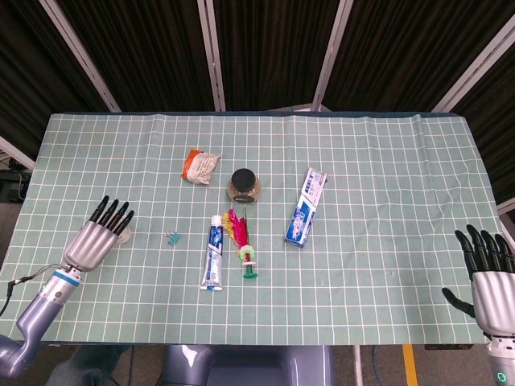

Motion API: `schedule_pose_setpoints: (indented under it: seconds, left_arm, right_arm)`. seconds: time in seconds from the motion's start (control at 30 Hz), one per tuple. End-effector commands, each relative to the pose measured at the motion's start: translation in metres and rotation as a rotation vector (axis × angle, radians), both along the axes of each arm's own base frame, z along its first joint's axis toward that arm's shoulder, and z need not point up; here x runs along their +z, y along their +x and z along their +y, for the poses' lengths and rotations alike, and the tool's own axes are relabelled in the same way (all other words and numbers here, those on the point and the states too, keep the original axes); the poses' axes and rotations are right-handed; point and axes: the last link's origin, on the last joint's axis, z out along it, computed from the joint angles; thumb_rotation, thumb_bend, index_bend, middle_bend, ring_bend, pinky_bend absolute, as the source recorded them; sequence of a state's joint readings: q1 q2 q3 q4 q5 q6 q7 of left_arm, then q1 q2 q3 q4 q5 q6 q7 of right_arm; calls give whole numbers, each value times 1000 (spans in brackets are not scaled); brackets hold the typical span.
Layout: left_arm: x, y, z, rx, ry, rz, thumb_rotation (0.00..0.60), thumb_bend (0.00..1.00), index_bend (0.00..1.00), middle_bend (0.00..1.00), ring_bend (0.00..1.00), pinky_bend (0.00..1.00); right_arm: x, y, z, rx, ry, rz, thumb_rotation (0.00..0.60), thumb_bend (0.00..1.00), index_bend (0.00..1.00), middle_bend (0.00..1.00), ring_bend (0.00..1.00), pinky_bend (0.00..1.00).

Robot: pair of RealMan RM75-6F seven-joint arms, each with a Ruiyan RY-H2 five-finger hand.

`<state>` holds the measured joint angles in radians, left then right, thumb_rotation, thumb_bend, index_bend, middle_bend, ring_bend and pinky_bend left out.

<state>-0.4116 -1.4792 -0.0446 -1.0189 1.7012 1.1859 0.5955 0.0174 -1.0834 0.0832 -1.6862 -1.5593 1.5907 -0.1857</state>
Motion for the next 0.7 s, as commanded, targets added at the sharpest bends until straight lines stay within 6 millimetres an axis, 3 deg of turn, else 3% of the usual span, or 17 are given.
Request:
schedule_pose_setpoints:
  seconds: [0.03, 0.13, 0.23, 0.43, 0.5, 0.6, 0.7]
  left_arm:
    - [-15, 4, 7, -64, -14, 78, 600, 0, 38, 0, 0, 0]
    - [-19, 3, 11, -95, -10, 121, 600, 0, 68, 1, 0, 8]
    - [-23, 5, 14, -128, -10, 149, 600, 0, 122, 48, 45, 88]
    - [-31, 6, 21, -191, -26, 218, 600, 0, 242, 268, 237, 343]
    - [-34, 5, 22, -181, -38, 227, 600, 0, 357, 365, 312, 426]
    - [-34, 7, 24, -179, -28, 227, 600, 0, 492, 428, 370, 477]
    - [-31, 11, 23, -144, -14, 164, 600, 0, 506, 431, 373, 479]
  right_arm:
    - [0, -1, -1, -4, -1, -1, 600, 0, 0, 0, 0, 0]
    - [0, -1, -2, -5, -2, -2, 600, 0, 0, 0, 0, 0]
    - [0, -2, -2, -5, -2, -2, 600, 0, 0, 0, 0, 0]
    - [0, -3, -3, -11, -3, -2, 600, 0, 0, 0, 0, 0]
    - [1, -4, -4, -13, -5, -2, 600, 0, 0, 0, 0, 0]
    - [1, -4, -4, -15, -5, -3, 600, 0, 0, 0, 0, 0]
    - [1, -4, -4, -15, -6, -3, 600, 0, 0, 0, 0, 0]
